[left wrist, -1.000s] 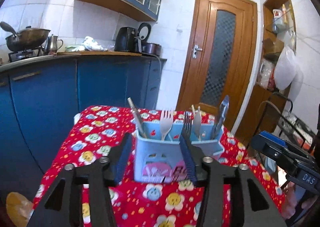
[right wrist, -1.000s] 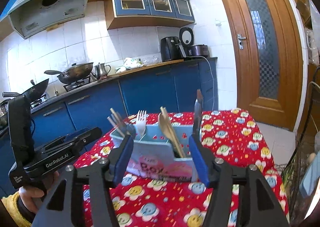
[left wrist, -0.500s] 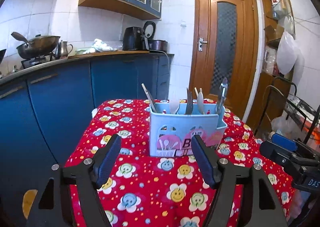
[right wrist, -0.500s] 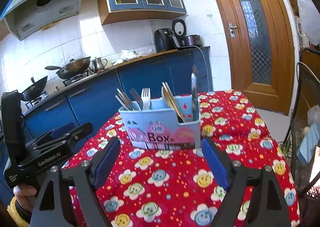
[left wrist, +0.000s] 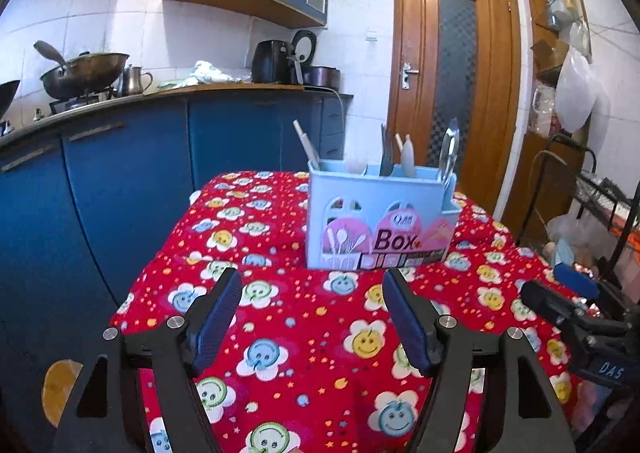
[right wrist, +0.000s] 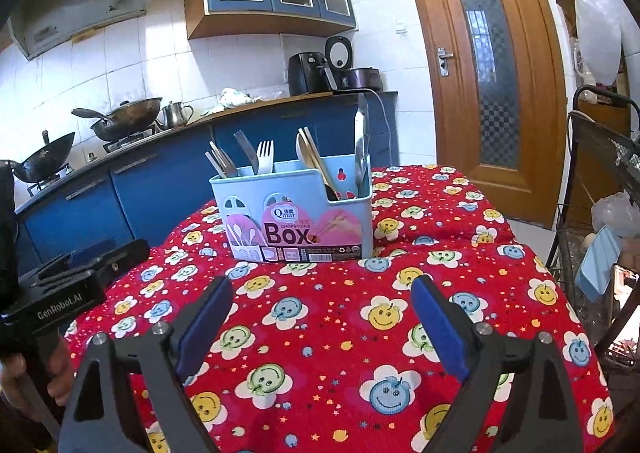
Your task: Organize utensils
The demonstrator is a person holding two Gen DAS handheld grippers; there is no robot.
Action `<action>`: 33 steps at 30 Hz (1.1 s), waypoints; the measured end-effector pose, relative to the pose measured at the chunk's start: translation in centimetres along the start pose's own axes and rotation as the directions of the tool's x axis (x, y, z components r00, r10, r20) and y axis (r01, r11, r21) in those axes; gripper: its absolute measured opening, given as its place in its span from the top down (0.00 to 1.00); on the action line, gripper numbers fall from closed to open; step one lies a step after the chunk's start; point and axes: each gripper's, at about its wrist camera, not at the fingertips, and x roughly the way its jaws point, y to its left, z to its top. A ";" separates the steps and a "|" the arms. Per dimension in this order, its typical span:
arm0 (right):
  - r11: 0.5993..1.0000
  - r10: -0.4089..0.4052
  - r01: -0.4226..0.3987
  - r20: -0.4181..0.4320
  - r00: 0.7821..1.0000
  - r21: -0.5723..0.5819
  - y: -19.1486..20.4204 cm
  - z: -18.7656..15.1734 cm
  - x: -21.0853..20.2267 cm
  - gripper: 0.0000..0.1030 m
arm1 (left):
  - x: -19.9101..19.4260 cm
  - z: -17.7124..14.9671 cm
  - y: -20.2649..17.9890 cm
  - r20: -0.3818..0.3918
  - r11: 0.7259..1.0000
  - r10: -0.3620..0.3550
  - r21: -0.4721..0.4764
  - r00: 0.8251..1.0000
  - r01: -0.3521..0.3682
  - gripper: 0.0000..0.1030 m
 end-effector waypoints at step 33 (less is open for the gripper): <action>0.998 -0.066 0.066 0.028 0.997 0.024 -1.2 -1.3 0.4 0.08 | 1.3 -1.4 1.0 0.000 0.997 0.061 -0.049 0.998 -0.061 0.28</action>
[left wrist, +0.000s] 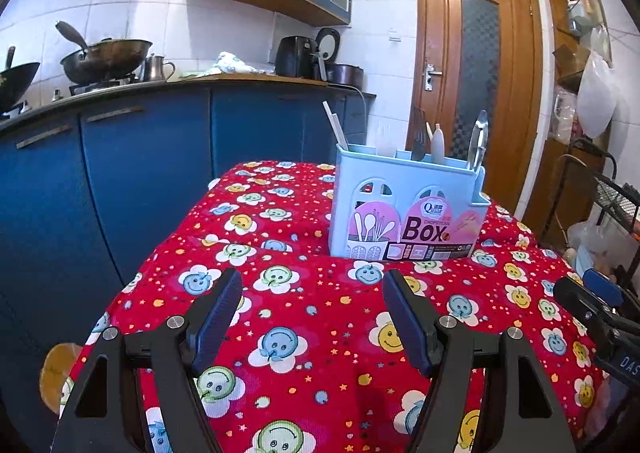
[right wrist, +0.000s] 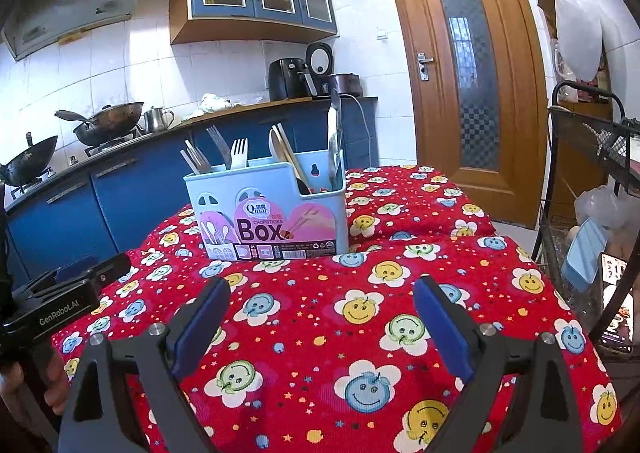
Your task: Organize utensils
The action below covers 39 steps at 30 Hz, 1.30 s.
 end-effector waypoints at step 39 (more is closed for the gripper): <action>1.000 0.000 0.000 -0.001 1.000 -0.001 0.1 0.1 -0.1 0.08 | -0.3 0.1 -0.3 0.012 1.000 -0.002 0.002 1.000 0.002 0.28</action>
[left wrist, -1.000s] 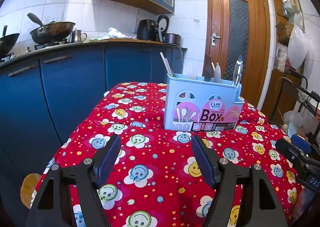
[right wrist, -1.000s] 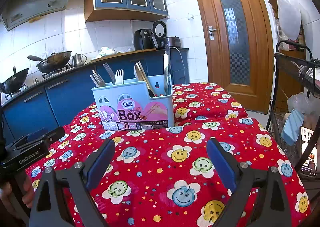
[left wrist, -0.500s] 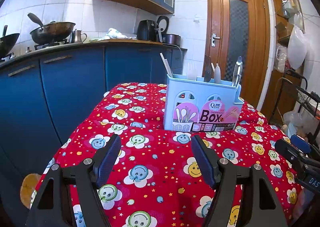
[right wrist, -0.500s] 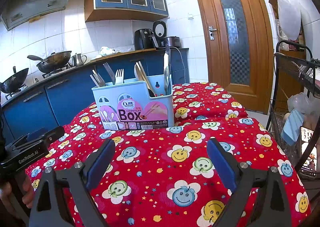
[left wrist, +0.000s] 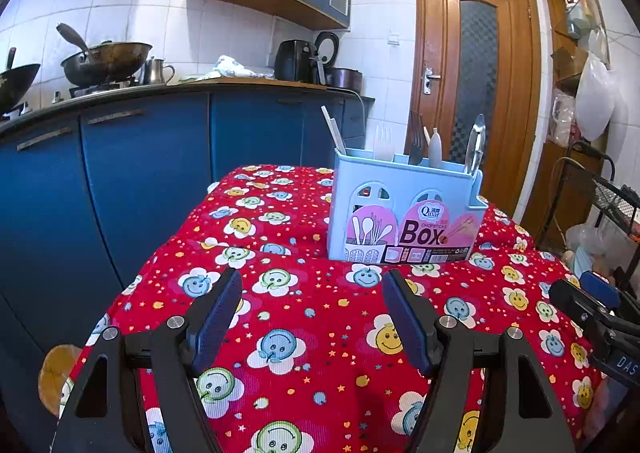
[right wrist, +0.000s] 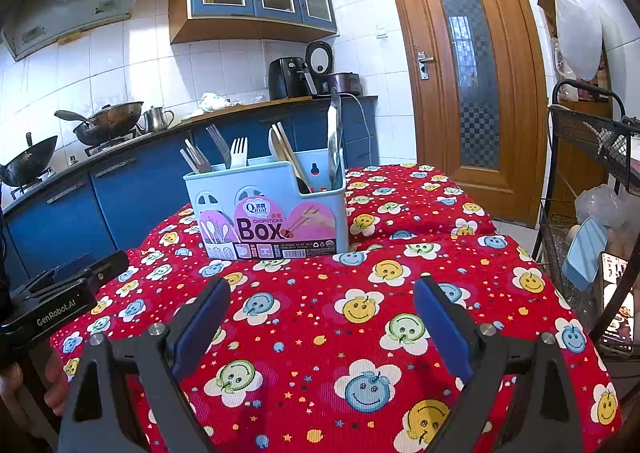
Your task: Organize utensils
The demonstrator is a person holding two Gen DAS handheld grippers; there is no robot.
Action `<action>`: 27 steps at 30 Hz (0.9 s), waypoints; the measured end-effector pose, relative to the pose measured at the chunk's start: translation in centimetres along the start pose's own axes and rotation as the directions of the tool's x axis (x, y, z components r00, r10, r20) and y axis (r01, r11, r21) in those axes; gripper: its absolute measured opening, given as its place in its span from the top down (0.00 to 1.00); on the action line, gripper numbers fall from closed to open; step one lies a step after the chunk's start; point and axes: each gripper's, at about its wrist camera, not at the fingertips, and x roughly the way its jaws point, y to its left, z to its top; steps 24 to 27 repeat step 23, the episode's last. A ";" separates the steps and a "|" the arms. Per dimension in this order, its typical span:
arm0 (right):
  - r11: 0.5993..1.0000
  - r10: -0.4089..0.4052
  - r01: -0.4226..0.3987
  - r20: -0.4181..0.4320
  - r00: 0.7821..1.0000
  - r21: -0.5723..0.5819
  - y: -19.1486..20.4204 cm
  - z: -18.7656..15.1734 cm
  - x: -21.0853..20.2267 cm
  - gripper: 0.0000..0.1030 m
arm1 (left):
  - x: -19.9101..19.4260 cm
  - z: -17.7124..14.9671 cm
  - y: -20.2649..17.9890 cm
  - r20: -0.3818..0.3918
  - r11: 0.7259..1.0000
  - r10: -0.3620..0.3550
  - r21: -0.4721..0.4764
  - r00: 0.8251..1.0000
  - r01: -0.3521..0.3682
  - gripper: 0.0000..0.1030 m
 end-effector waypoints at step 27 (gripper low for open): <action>1.000 0.000 0.000 -0.001 1.000 0.000 -0.1 0.0 0.0 0.08 | 0.0 0.1 0.0 -0.003 1.000 -0.001 -0.003 1.000 0.001 0.28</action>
